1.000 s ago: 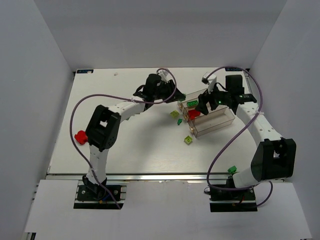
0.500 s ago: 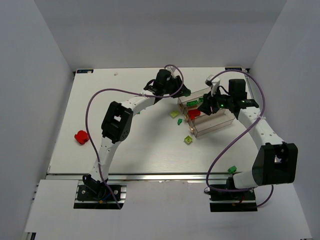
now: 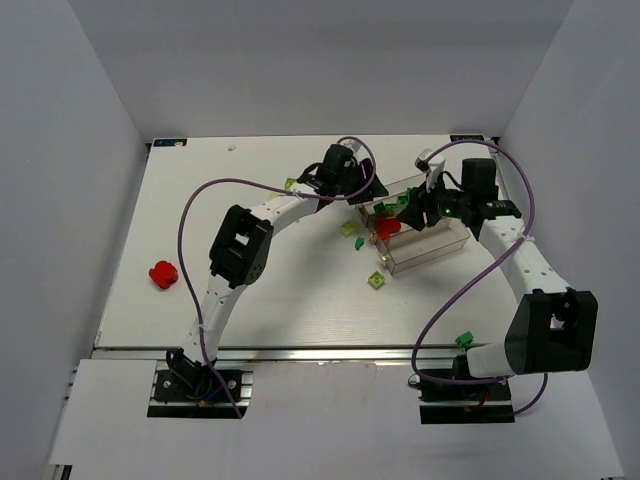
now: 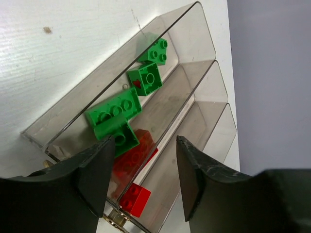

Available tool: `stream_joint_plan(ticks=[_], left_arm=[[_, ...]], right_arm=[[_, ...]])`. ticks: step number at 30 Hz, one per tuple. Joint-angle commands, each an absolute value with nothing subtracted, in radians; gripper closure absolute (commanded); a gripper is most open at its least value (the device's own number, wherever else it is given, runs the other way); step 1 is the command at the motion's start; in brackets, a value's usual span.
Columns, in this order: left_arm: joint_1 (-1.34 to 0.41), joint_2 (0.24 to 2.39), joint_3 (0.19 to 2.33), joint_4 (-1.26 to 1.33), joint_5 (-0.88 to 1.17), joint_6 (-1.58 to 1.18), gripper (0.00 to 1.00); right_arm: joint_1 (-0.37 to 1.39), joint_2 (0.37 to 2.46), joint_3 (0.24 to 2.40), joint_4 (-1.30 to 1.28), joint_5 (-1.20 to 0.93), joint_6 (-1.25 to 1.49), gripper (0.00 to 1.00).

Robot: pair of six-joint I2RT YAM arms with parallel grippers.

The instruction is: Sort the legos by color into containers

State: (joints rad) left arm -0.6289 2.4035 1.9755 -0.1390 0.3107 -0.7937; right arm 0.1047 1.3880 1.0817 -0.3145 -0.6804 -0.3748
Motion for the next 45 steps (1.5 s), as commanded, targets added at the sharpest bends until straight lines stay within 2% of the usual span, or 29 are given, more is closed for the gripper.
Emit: stream_joint_plan(ticks=[1, 6, 9, 10, 11, 15, 16, 21, 26, 29, 30, 36, 42, 45], left_arm=[[-0.627, 2.355, 2.045, -0.150, 0.278, -0.775, 0.36], [-0.626, 2.312, 2.059, -0.184, 0.229, -0.738, 0.34], [-0.621, 2.217, 2.013, -0.224, 0.146, -0.690, 0.35], [-0.618, 2.180, 1.940, -0.227, 0.124, -0.655, 0.35], [-0.617, 2.093, 1.893, -0.226, 0.100, -0.640, 0.35], [-0.595, 1.843, 1.622, -0.210, -0.024, -0.578, 0.33], [-0.589, 1.795, 1.518, -0.213, -0.063, -0.577, 0.30], [-0.555, 1.487, 1.241, -0.233, -0.146, -0.627, 0.20], [-0.542, 1.261, 0.998, -0.241, -0.236, -0.701, 0.16], [-0.538, 1.140, 0.910, -0.261, -0.281, -0.739, 0.15], [-0.537, 1.115, 0.893, -0.267, -0.290, -0.750, 0.15], [-0.535, 0.957, 0.793, -0.325, -0.344, -0.807, 0.15], [-0.535, 0.848, 0.735, -0.357, -0.371, -0.853, 0.14], [-0.535, 0.818, 0.724, -0.377, -0.382, -0.862, 0.14]], right_arm=[[0.100, 1.358, 1.083, -0.328, -0.724, -0.402, 0.46], [0.107, 1.374, 1.107, -0.417, -0.782, -0.468, 0.42], [0.136, 1.397, 1.141, -0.492, -0.793, -0.555, 0.31], [0.144, 1.408, 1.149, -0.514, -0.798, -0.580, 0.14], [0.153, 1.413, 1.161, -0.535, -0.820, -0.648, 0.11], [0.225, 1.420, 1.146, -0.600, -0.862, -0.829, 0.10], [0.238, 1.411, 1.134, -0.597, -0.867, -0.872, 0.11], [0.334, 1.419, 1.094, -0.696, -0.819, -1.373, 0.11], [0.382, 1.549, 1.215, -0.759, -0.666, -1.577, 0.18], [0.393, 1.664, 1.330, -0.856, -0.582, -1.756, 0.30], [0.397, 1.710, 1.354, -0.871, -0.563, -1.779, 0.35], [0.451, 1.830, 1.506, -0.957, -0.474, -1.864, 0.55], [0.520, 1.891, 1.532, -0.943, -0.407, -1.827, 0.56], [0.541, 1.911, 1.523, -0.914, -0.356, -1.799, 0.53]])
